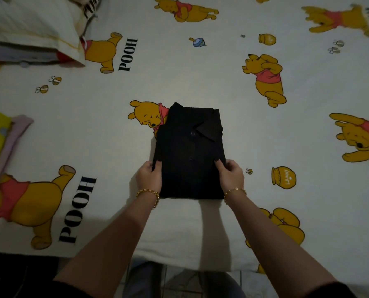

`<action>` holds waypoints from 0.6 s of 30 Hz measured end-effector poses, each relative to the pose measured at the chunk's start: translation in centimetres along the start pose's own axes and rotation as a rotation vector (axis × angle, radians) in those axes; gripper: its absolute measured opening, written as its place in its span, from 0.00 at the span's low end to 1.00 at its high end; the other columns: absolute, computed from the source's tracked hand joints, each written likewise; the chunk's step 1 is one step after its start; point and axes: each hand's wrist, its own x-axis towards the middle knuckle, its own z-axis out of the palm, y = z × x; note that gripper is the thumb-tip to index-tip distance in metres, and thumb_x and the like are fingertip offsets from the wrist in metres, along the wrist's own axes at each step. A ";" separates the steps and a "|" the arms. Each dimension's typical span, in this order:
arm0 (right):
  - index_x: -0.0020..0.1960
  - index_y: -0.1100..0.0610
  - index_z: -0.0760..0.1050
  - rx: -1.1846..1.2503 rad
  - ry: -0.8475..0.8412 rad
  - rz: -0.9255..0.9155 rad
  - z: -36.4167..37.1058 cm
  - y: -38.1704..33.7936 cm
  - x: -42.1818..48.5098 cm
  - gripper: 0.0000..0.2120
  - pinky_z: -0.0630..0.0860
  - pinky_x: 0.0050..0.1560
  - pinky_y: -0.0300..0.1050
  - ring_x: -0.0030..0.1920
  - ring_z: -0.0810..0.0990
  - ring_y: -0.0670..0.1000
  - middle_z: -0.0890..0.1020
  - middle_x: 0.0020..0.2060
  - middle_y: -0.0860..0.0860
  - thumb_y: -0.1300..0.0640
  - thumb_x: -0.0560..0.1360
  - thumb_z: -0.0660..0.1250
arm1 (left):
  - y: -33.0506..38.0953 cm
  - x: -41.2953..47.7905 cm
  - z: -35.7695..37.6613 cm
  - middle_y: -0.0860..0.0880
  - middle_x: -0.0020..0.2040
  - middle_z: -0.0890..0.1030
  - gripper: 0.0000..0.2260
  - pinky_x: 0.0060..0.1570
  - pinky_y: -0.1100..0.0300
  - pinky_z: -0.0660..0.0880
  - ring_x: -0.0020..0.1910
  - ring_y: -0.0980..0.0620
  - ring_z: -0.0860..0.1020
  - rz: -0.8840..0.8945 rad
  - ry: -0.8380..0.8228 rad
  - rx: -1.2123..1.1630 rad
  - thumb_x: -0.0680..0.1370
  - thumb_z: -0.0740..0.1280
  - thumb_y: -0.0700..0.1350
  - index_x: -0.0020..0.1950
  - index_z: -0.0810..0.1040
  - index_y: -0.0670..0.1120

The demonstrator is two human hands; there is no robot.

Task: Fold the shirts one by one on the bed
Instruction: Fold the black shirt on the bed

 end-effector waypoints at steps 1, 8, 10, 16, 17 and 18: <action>0.43 0.58 0.75 -0.031 0.019 0.027 -0.2 0.5 -0.4 0.10 0.71 0.42 0.42 0.41 0.76 0.50 0.79 0.40 0.52 0.51 0.76 0.67 | -0.6 -0.4 -0.1 0.47 0.44 0.77 0.10 0.31 0.65 0.64 0.43 0.50 0.74 -0.018 0.002 -0.007 0.80 0.62 0.49 0.49 0.76 0.42; 0.36 0.58 0.68 -0.135 0.134 -0.069 -1.7 2.2 -3.4 0.14 0.65 0.32 0.40 0.32 0.68 0.47 0.72 0.30 0.50 0.55 0.79 0.62 | -2.4 -2.8 -1.0 0.47 0.46 0.79 0.11 0.27 0.73 0.64 0.40 0.52 0.74 0.004 0.081 0.011 0.80 0.61 0.49 0.52 0.76 0.41; 0.39 0.60 0.68 -0.139 0.155 -0.121 -2.0 2.3 -4.2 0.12 0.65 0.32 0.41 0.31 0.68 0.47 0.71 0.30 0.50 0.56 0.80 0.59 | -2.5 -3.6 -1.2 0.47 0.43 0.78 0.09 0.27 0.77 0.65 0.34 0.56 0.71 0.025 0.089 -0.010 0.81 0.61 0.46 0.51 0.75 0.40; 0.44 0.62 0.68 -0.243 0.132 -0.129 -2.3 4.3 -5.4 0.09 0.64 0.31 0.44 0.34 0.71 0.53 0.72 0.32 0.52 0.59 0.81 0.56 | -4.4 -5.0 -1.3 0.55 0.36 0.74 0.06 0.27 0.76 0.66 0.38 0.53 0.74 0.009 0.072 0.001 0.80 0.62 0.44 0.50 0.75 0.41; 0.44 0.61 0.68 -0.242 0.140 -0.147 -2.2 4.2 -5.4 0.08 0.65 0.32 0.44 0.36 0.72 0.53 0.72 0.33 0.52 0.60 0.80 0.56 | -4.5 -5.0 -1.3 0.54 0.37 0.74 0.06 0.27 0.75 0.65 0.40 0.52 0.74 0.009 0.077 0.013 0.80 0.62 0.44 0.51 0.74 0.42; 0.46 0.60 0.68 -0.242 0.153 -0.172 -2.2 4.0 -5.3 0.05 0.67 0.34 0.42 0.39 0.73 0.54 0.73 0.36 0.52 0.60 0.80 0.57 | -4.5 -5.0 -1.4 0.53 0.39 0.75 0.06 0.28 0.74 0.65 0.41 0.51 0.75 0.022 0.094 0.030 0.79 0.63 0.44 0.52 0.74 0.42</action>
